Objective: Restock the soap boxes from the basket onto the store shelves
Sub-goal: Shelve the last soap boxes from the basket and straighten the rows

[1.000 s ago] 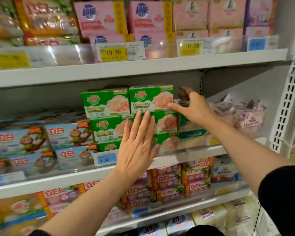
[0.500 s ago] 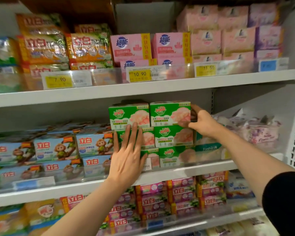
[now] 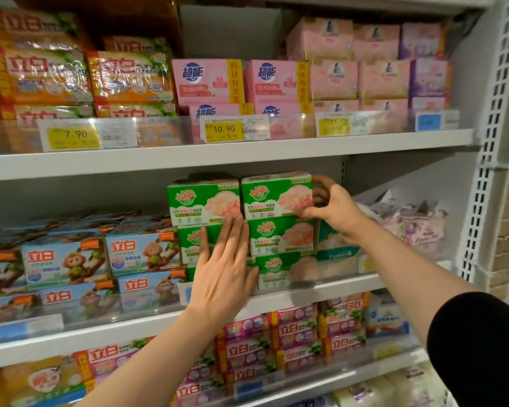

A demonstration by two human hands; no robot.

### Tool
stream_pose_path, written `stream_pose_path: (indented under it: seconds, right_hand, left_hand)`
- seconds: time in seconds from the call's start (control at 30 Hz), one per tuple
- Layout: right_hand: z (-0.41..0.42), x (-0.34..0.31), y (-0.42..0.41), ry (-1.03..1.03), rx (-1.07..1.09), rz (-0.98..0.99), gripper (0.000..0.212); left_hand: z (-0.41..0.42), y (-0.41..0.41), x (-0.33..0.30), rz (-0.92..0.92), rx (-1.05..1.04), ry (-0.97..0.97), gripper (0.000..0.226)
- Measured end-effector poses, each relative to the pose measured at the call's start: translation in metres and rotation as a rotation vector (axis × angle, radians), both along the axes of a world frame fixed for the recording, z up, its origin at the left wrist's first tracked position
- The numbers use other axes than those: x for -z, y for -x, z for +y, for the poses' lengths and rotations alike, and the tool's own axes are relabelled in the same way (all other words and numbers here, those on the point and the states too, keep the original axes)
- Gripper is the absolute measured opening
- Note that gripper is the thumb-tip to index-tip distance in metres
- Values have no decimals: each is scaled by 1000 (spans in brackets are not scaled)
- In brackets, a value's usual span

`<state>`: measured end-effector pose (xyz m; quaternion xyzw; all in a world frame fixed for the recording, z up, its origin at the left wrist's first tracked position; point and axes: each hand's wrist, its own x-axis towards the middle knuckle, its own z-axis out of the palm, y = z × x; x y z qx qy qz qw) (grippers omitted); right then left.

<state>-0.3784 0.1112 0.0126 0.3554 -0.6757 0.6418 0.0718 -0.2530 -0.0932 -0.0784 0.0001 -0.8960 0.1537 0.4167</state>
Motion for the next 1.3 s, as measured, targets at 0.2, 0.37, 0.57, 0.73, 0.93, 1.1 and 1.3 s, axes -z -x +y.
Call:
stream_pose_path:
  seconds: [0.2, 0.37, 0.57, 0.73, 0.93, 1.1, 1.3]
  right_hand:
    - [12, -6, -17, 495, -73, -219, 74]
    - [25, 3, -25, 693, 45, -250, 56]
    - [42, 6, -41, 671, 163, -62, 56]
    - [46, -16, -69, 492, 208, 223, 63]
    - [25, -30, -83, -7, 382, 584, 67]
    - [-5, -32, -71, -368, 343, 717, 75]
    - [-27, -29, -56, -481, 413, 843, 46]
  left_hand:
    - [1, 3, -11, 0, -2, 22, 73]
    - [4, 6, -16, 20, 15, 31, 75]
    - [-1, 6, -15, 7, 28, 22, 75]
    - [2, 8, -15, -5, 28, -2, 78]
    - [-3, 7, -11, 37, 51, -37, 83]
    - [-7, 4, -10, 98, 88, -64, 83]
    - [-3, 12, -7, 75, 113, -95, 95]
